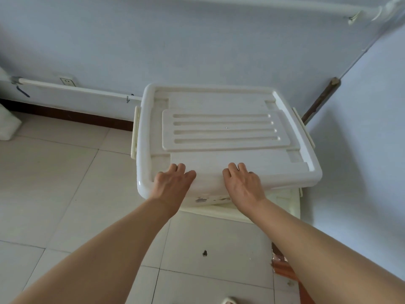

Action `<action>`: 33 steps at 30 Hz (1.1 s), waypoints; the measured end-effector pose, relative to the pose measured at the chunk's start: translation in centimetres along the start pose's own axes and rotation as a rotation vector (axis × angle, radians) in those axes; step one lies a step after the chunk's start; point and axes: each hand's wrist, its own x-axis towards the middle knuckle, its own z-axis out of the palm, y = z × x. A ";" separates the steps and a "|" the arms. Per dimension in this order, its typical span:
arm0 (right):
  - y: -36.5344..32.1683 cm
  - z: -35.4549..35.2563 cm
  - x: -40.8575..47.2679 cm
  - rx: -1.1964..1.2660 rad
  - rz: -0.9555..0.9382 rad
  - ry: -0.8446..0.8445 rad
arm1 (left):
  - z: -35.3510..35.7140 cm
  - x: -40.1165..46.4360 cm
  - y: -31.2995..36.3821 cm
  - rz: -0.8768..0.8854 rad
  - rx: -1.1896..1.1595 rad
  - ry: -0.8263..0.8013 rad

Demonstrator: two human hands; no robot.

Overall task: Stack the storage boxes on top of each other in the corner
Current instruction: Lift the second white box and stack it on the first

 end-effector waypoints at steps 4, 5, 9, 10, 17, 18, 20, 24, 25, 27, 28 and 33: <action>1.4 -0.9 -0.2 0.239 0.004 -0.108 | -1.5 0.1 -0.5 -0.058 -0.186 -0.062; 1.9 -1.3 -0.2 0.262 0.031 -0.136 | -1.9 0.2 -0.7 -0.085 -0.249 -0.054; 4.2 -2.0 0.6 0.281 0.126 -0.108 | -3.2 1.1 -1.7 -0.163 -0.313 0.024; 4.9 -2.1 1.2 0.279 0.139 -0.086 | -3.4 1.5 -2.0 -0.172 -0.302 0.041; 9.7 -0.4 6.2 0.259 0.213 -0.042 | -4.9 6.0 -3.0 -0.314 -0.308 0.066; 10.3 -0.1 6.8 0.256 0.225 -0.046 | -5.0 6.7 -3.2 -0.341 -0.309 0.073; 11.5 0.4 7.8 0.243 0.247 -0.061 | -4.9 8.0 -3.8 -0.404 -0.302 0.082; 13.6 1.4 9.0 0.224 0.299 -0.095 | -4.1 9.7 -5.4 -0.518 -0.256 0.061; 14.0 1.6 9.3 0.222 0.312 -0.096 | -3.9 10.0 -5.7 -0.546 -0.248 0.050; 14.4 1.8 9.9 0.216 0.330 -0.083 | -3.6 10.5 -6.5 -0.596 -0.242 0.028; 14.4 1.9 10.2 0.214 0.336 -0.078 | -3.4 10.7 -6.9 -0.622 -0.255 0.017; 13.7 2.1 10.8 0.220 0.385 -0.092 | -2.9 11.8 -8.8 -0.744 -0.374 -0.091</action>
